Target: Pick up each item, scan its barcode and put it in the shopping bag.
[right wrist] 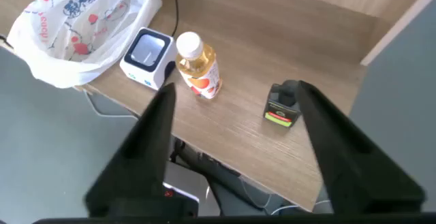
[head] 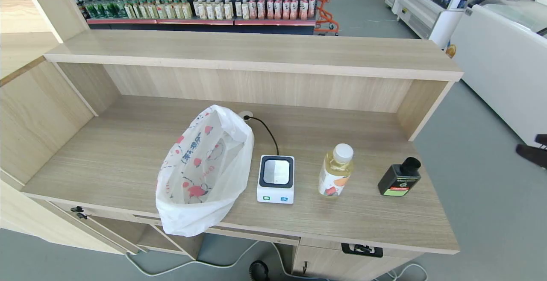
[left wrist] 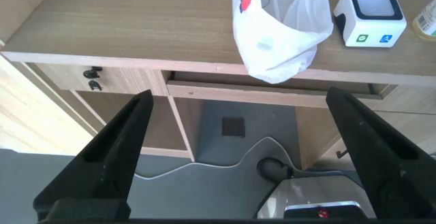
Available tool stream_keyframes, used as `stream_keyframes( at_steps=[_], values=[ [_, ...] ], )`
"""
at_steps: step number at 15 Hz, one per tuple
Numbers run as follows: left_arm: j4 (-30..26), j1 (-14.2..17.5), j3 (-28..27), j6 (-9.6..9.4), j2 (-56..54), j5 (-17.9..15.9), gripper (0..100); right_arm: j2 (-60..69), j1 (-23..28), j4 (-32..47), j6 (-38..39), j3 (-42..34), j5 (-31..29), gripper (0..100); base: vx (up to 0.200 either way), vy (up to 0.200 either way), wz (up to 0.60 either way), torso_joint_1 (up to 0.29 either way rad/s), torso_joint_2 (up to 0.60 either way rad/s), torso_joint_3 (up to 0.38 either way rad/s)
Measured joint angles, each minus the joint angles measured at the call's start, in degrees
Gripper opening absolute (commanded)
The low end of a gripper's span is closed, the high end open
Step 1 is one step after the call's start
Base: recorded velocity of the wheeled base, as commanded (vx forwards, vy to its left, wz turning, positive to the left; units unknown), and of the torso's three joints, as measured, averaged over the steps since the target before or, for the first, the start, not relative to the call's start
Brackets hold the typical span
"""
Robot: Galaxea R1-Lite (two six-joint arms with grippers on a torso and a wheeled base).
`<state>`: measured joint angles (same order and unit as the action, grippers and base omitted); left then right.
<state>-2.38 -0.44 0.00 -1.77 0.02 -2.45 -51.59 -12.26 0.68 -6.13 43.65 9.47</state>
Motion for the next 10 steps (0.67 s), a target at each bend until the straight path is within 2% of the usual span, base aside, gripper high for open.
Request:
stream_keyframes(
  at_steps=[3,6,10],
  values=[
    [0.0,0.0,0.0,0.0,0.0,0.0,100,-10.1,-5.9,-4.0,1.8,-0.7,-2.6,100,0.0,0.0,0.0,0.0,0.0,0.0],
    [0.0,0.0,0.0,0.0,0.0,0.0,100,-19.1,-11.2,-13.3,6.0,-3.5,-14.4,100,0.0,0.0,0.0,0.0,0.0,0.0],
    [0.0,0.0,0.0,0.0,0.0,0.0,100,-27.5,-24.8,-20.2,20.6,-8.9,-30.7,100,0.0,0.0,0.0,0.0,0.0,0.0]
  ],
)
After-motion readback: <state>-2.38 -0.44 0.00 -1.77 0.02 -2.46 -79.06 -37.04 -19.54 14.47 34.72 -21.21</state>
